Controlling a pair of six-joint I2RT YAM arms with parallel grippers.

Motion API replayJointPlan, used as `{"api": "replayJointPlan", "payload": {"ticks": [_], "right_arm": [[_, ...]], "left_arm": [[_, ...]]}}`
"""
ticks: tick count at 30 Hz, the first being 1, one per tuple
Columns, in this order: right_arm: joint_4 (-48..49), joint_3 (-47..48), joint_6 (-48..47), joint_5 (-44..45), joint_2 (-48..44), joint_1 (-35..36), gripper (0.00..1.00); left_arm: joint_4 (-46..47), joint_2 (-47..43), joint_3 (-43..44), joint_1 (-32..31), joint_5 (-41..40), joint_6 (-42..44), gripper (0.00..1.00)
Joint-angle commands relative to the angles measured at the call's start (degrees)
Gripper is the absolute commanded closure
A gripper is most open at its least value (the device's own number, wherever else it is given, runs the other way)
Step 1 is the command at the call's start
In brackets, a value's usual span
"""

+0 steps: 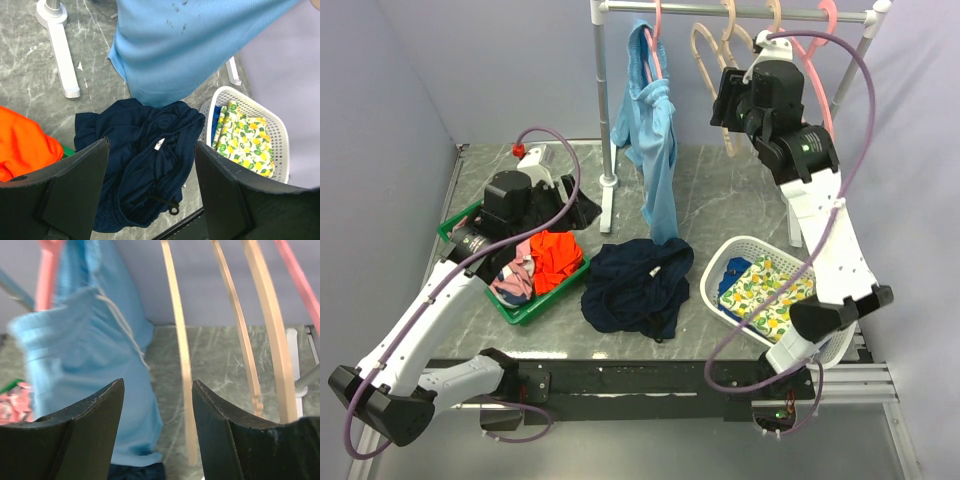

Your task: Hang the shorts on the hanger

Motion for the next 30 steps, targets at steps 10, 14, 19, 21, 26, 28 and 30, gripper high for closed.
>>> {"api": "replayJointPlan", "payload": {"ticks": [10,14,19,21,26,28,30], "right_arm": [[0.4,1.8,-3.9,-6.9,3.9,-4.7,0.39],[-0.3,3.0,-4.9,-7.7,6.0,-5.4,0.4],[-1.0,5.3,-5.3,-7.7,7.5,-5.9,0.64],[-1.3,5.9,-5.5,-7.8,8.0,-5.9,0.77],[-1.9,8.7,-6.0,-7.7,8.2,-5.9,1.0],[-1.8,9.4,-6.2,-7.8,7.8,-5.9,1.0],[-2.0,10.2,-6.2,-7.9,6.9,-5.9,1.0]], "left_arm": [[-0.2,-0.3,1.4,0.2,0.5,3.2,0.25],[-0.7,-0.4,1.8,0.2,-0.3,3.6,0.25],[-0.6,-0.9,1.2,0.3,-0.5,3.6,0.24],[-0.8,-0.9,1.1,0.3,-0.5,3.8,0.25],[-0.3,-1.0,0.6,0.3,-0.2,3.6,0.24],[-0.3,-1.0,0.5,0.4,0.2,3.4,0.24],[-0.2,-1.0,0.4,0.4,0.2,3.4,0.25]]}}
